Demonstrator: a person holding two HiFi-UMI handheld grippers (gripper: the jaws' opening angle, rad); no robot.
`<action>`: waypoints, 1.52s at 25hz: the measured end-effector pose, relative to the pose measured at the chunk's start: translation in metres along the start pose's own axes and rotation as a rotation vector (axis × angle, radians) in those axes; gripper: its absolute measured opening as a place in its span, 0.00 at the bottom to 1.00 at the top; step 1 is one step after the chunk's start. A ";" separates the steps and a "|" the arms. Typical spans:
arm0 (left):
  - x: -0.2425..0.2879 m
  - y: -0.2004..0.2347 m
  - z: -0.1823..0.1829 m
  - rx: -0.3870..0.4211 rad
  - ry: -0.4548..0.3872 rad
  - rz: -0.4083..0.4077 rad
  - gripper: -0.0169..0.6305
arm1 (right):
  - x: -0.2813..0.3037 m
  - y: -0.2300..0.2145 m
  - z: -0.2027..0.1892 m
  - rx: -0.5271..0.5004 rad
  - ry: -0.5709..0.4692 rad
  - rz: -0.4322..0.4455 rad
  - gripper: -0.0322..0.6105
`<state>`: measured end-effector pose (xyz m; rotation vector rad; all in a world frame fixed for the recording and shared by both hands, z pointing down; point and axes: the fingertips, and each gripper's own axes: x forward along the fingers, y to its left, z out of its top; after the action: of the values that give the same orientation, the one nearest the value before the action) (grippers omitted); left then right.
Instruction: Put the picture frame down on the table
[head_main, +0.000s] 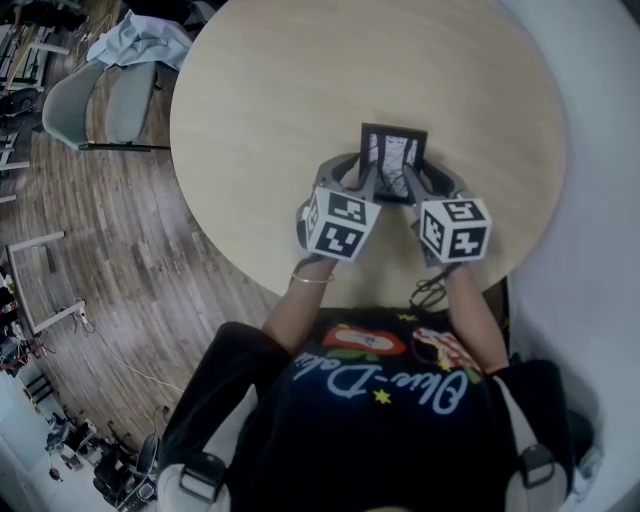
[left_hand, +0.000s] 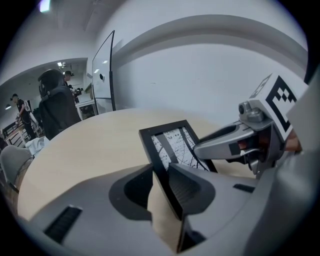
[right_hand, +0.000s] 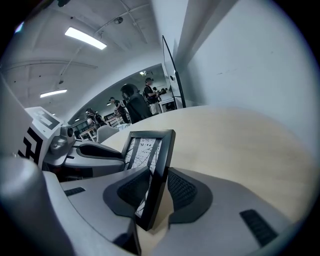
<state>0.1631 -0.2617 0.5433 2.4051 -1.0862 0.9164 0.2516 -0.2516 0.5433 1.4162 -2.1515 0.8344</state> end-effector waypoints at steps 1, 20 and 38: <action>0.002 0.000 -0.001 -0.001 0.003 0.000 0.15 | 0.001 -0.001 -0.001 -0.005 0.003 -0.007 0.20; 0.025 0.005 -0.015 -0.024 0.070 0.027 0.16 | 0.025 -0.012 -0.013 -0.092 0.088 -0.095 0.20; 0.033 0.009 -0.020 0.042 0.104 0.076 0.16 | 0.036 -0.012 -0.015 -0.156 0.128 -0.144 0.20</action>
<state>0.1649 -0.2745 0.5806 2.3351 -1.1374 1.0870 0.2492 -0.2690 0.5804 1.3811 -1.9488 0.6691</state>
